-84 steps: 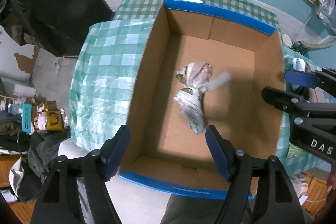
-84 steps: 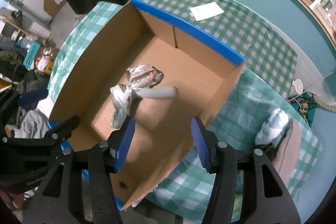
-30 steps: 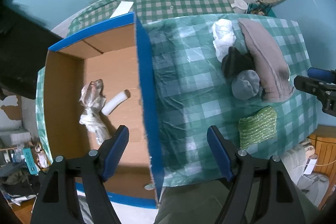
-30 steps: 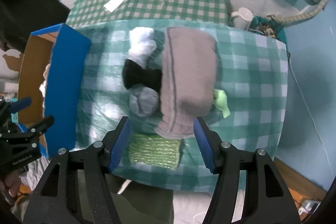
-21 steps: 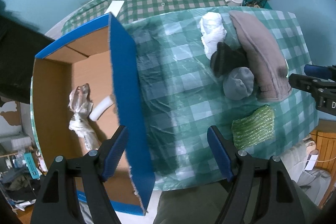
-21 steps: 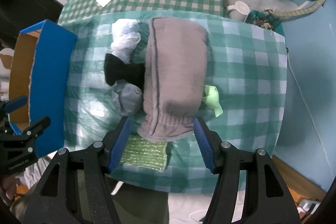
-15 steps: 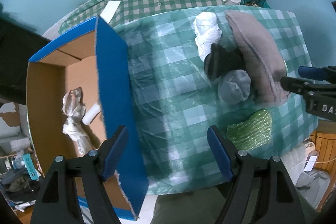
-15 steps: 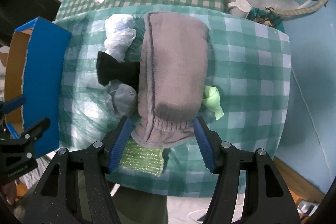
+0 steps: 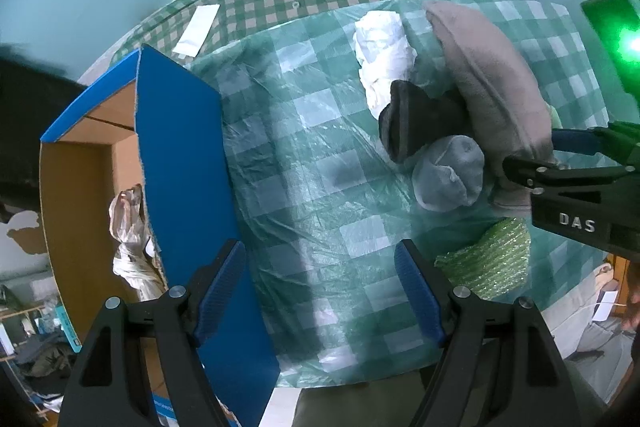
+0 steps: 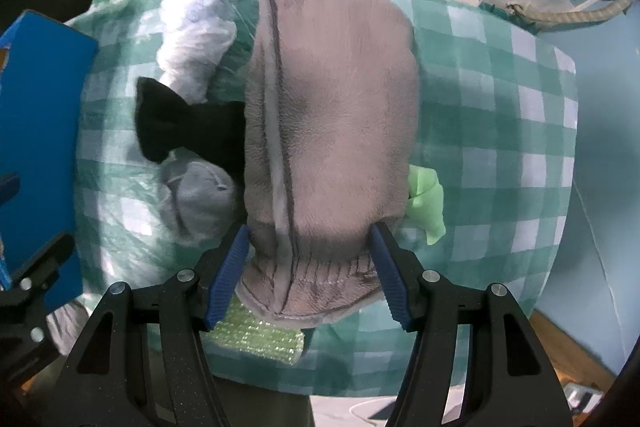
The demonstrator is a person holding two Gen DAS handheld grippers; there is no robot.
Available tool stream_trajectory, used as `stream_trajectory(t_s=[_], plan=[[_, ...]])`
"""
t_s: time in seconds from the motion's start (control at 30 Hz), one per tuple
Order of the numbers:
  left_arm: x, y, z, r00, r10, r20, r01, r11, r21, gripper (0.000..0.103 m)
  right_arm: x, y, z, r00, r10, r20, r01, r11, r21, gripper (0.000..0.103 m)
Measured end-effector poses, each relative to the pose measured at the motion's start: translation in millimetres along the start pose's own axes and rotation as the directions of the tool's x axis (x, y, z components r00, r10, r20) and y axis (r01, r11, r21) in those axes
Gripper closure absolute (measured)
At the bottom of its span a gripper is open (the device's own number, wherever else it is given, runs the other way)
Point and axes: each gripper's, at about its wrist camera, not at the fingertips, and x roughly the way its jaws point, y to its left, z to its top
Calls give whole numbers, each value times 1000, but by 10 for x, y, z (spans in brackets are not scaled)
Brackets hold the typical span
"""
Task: Organize soft objects
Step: 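Lower the right tool onto the grey-brown fleece mitten cuff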
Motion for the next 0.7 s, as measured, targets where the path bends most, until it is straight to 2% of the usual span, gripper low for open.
stream_trajectory(t_s=[0.37, 0.7], plan=[[131, -75, 56, 999, -48, -20, 47, 999, -17, 25, 209, -92, 9, 1000, 4, 0, -4, 1000, -16, 40], [130, -243, 219, 996, -88, -23, 88, 996, -20, 25, 297, -241, -49, 997, 65, 47, -62, 996, -70, 41]])
